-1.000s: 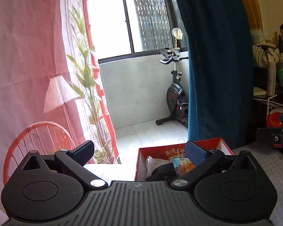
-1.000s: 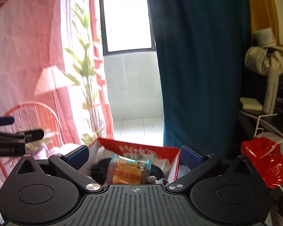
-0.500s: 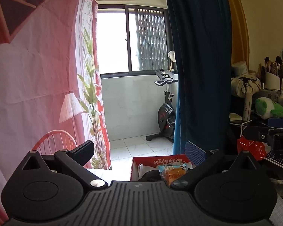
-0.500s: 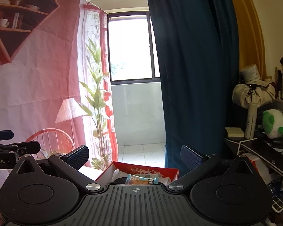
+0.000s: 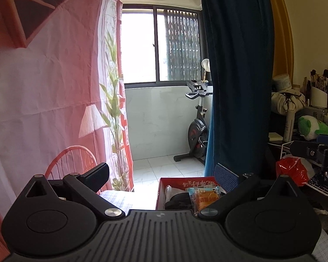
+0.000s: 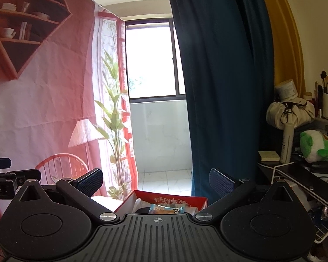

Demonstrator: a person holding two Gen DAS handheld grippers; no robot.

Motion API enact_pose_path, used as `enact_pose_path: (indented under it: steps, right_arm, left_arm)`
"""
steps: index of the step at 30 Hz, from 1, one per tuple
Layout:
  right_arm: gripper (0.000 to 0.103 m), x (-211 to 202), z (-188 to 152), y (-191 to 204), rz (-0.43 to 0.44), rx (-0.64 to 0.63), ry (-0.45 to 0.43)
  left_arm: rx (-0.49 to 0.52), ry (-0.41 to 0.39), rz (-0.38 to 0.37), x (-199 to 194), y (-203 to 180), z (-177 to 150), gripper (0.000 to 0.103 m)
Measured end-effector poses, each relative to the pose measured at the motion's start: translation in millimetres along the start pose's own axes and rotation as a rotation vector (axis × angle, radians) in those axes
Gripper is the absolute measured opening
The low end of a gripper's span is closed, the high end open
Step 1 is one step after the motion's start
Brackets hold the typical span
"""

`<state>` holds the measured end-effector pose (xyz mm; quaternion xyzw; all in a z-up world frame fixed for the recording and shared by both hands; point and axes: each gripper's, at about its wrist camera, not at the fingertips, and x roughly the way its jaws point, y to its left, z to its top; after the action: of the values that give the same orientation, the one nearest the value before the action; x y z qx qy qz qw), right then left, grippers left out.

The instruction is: Organize soft objects

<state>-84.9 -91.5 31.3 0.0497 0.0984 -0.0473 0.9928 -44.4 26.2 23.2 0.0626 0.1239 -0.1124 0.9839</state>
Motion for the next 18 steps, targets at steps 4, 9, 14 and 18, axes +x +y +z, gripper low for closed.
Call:
enact_pose_path:
  steps: [4, 9, 14, 18]
  right_arm:
    - [0.103, 0.7, 0.1, 0.8, -0.002, 0.0, 0.004]
    - [0.103, 2.2, -1.6, 0.3, -0.008, -0.003, 0.014]
    - [0.103, 4.2, -3.7, -1.1, -0.016, -0.001, 0.021]
    - [0.103, 4.5, -4.8, -2.9, -0.023, -0.001, 0.023]
  left_arm:
    - [-0.002, 0.007, 0.009, 1.2, 1.4, -1.5, 0.103]
    - [0.001, 0.011, 0.019, 1.5, 1.9, -1.6, 0.103]
    - [-0.002, 0.014, 0.026, 2.1, 2.9, -1.1, 0.103]
    - [-0.002, 0.02, 0.033, 3.2, 2.8, -1.9, 0.103]
